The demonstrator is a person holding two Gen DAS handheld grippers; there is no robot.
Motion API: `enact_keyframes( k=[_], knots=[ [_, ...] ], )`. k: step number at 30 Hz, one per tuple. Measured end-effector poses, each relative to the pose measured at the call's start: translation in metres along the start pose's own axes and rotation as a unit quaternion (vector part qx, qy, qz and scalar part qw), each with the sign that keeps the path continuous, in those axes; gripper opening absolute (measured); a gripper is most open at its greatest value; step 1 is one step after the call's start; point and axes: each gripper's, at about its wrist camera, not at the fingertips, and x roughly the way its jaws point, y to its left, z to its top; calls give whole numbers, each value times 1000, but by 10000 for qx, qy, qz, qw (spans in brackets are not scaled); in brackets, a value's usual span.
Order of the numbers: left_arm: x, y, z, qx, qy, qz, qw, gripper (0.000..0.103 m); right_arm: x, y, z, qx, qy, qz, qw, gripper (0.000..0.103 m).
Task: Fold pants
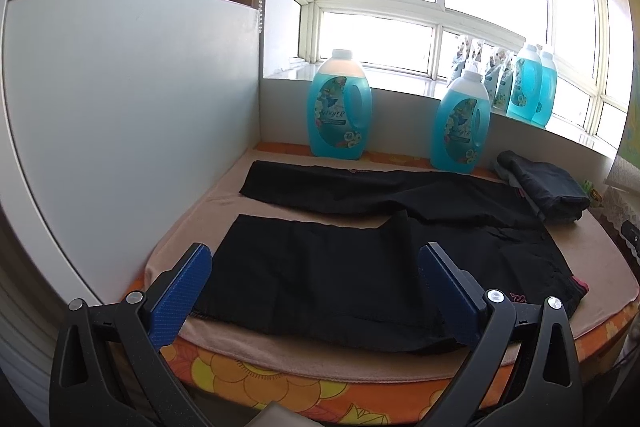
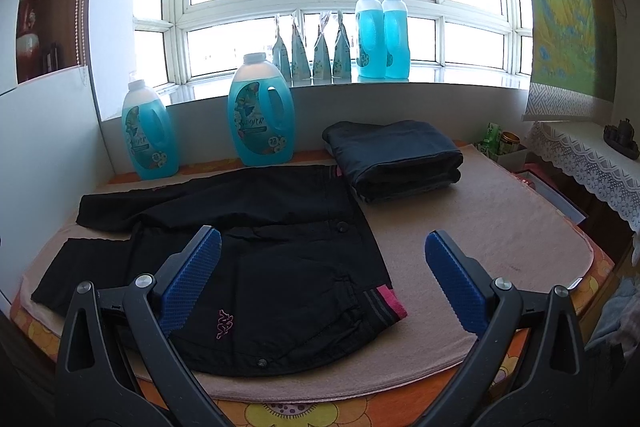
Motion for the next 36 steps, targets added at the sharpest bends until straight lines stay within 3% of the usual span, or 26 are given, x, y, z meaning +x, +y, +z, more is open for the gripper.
enact_keyframes(
  k=[36],
  knots=[
    [4, -11, 2, 69, 14, -15, 10000, 102, 3, 1, -5, 18, 2, 32, 10000, 103]
  ],
)
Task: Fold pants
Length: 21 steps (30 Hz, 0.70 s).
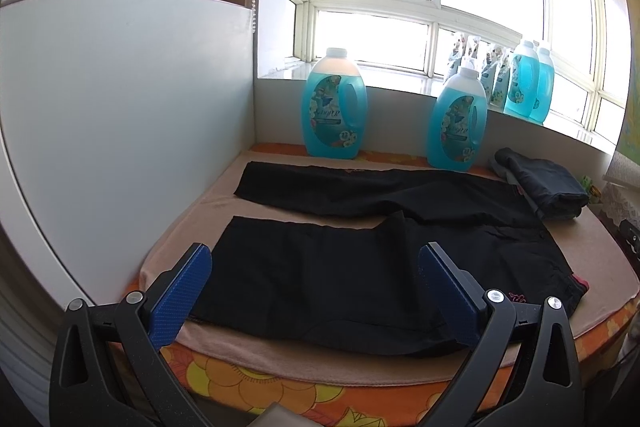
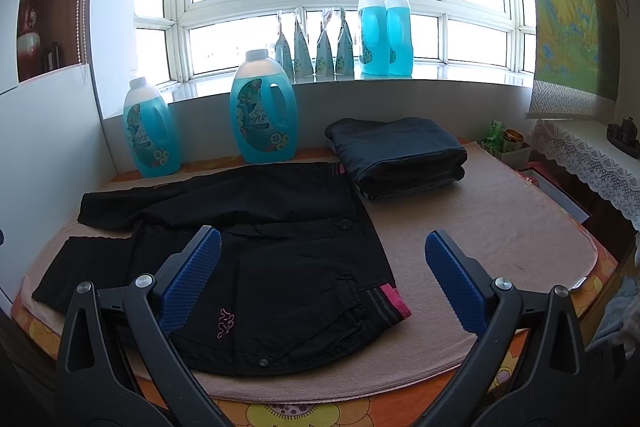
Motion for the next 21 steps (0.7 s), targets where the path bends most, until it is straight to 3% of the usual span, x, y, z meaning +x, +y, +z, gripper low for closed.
enact_keyframes(
  k=[21],
  knots=[
    [24, 11, 10, 82, 25, -3, 10000, 99, 22, 7, 7, -303, 30, 81, 9995, 103]
  ],
)
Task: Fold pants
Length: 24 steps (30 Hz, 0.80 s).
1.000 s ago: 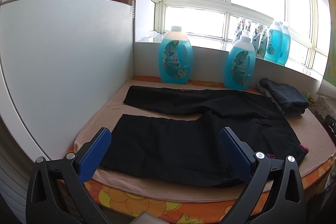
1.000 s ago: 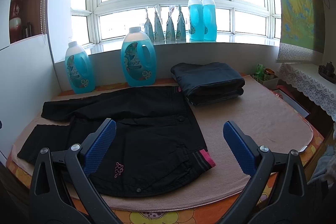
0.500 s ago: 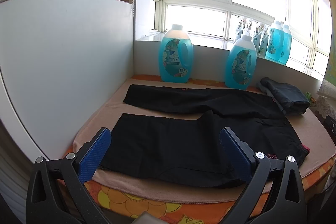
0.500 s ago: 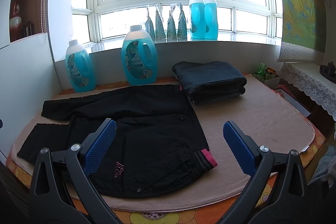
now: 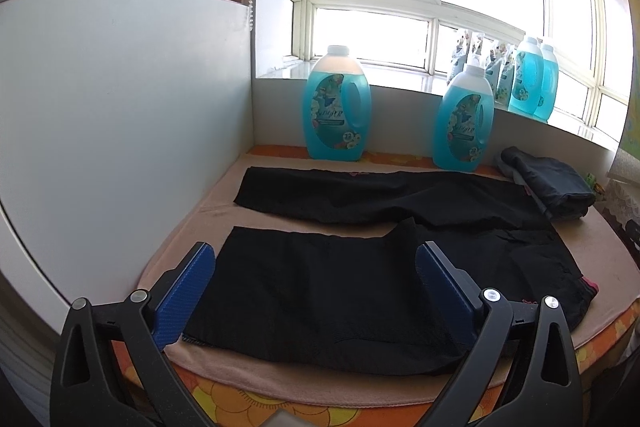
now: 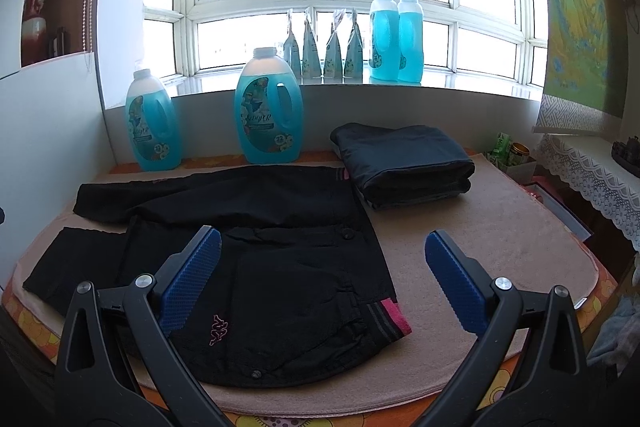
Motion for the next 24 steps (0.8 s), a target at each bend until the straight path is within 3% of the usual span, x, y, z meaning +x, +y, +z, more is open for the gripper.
enact_keyframes(
  k=[15, 24],
  knots=[
    [58, 44, 24, -202, 439, -132, 9987, 66, 49, 36, 50, -937, -197, 934, 9910, 103],
    [100, 50, 48, -223, 619, -306, 9974, 55, 110, 75, 83, -1574, 136, 1496, 9761, 103]
  ],
)
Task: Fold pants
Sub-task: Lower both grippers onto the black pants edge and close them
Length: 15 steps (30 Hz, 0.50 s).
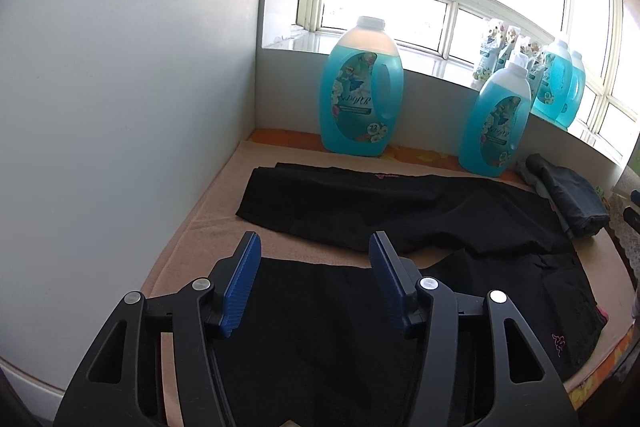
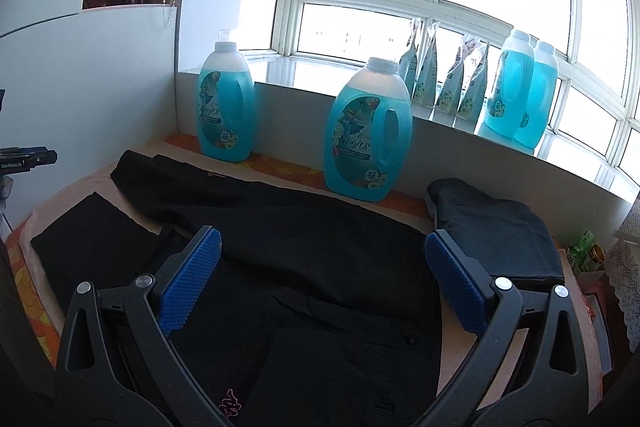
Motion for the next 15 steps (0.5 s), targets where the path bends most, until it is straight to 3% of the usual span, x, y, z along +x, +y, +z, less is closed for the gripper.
enact_keyframes(
  k=[8, 10, 15],
  knots=[
    [45, -6, 37, 128, 239, -31, 9996, 55, 83, -2, 44, -433, 456, 611, 9961, 103],
    [59, -5, 49, 90, 322, -42, 9994, 55, 107, 0, 56, -533, 587, 731, 9942, 93],
    [103, 5, 79, -29, 642, -3, 9979, 55, 169, 11, 70, -947, 867, 932, 9873, 86]
  ],
)
